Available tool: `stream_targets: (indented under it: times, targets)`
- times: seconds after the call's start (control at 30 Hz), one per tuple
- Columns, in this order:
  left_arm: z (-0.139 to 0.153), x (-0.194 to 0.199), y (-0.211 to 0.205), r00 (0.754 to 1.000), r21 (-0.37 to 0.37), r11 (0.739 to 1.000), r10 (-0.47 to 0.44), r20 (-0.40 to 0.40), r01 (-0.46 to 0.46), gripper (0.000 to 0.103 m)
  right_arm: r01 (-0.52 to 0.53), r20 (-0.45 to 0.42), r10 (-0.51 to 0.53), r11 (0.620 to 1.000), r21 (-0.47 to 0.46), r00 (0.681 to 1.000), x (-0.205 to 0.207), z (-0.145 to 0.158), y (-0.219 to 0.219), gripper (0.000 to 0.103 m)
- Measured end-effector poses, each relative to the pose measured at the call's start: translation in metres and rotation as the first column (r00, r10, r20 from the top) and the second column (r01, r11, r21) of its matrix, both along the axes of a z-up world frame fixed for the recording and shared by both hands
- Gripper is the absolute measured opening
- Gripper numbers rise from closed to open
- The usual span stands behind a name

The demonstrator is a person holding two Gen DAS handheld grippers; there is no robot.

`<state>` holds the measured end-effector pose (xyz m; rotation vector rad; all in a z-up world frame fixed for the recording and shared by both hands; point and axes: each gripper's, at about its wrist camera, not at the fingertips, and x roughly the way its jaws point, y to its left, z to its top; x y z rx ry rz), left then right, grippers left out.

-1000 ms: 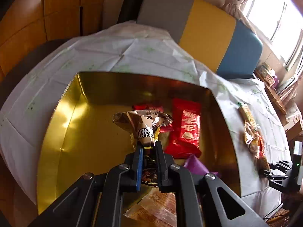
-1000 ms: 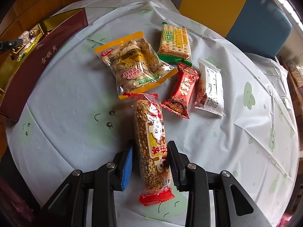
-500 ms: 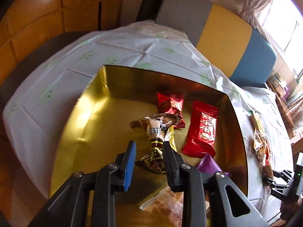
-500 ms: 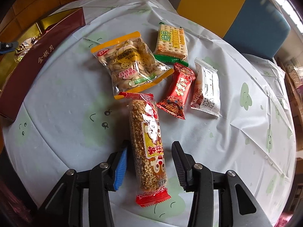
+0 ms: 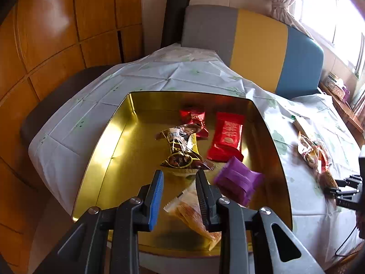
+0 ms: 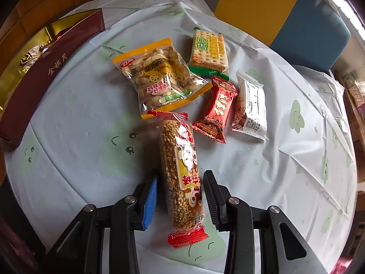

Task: Organize snacks
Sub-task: 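Lift the peanut bar with the right tool and carry it toward the tray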

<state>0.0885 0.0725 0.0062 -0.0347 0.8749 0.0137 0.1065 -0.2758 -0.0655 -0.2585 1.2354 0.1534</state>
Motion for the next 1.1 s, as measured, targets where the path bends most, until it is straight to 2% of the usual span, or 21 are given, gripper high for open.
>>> stream_targets:
  times: [0.13, 0.3, 0.73, 1.1]
  targets:
    - [0.003, -0.01, -0.007, 1.0, 0.024, 1.0, -0.012, 0.023, 0.012, 0.029, -0.002, 0.007, 0.002, 1.0, -0.011, 1.0, -0.002, 0.0, 0.002, 0.039]
    - [0.004, -0.02, -0.009, 0.999, 0.037, 0.999, -0.023, 0.038, 0.021, 0.029, -0.022, 0.019, 0.022, 1.0, -0.017, 1.0, -0.008, -0.001, 0.008, 0.031]
    - [0.001, -0.03, 0.005, 0.999, 0.044, 0.999, -0.003, 0.049, 0.001, 0.029, 0.038, 0.006, -0.038, 0.999, 0.037, 0.999, -0.009, 0.001, -0.003, 0.031]
    - [-0.005, -0.033, 0.016, 0.999, 0.028, 1.0, 0.012, 0.044, -0.014, 0.029, 0.062, -0.042, -0.063, 0.998, -0.005, 0.997, -0.007, 0.003, 0.004, 0.03]
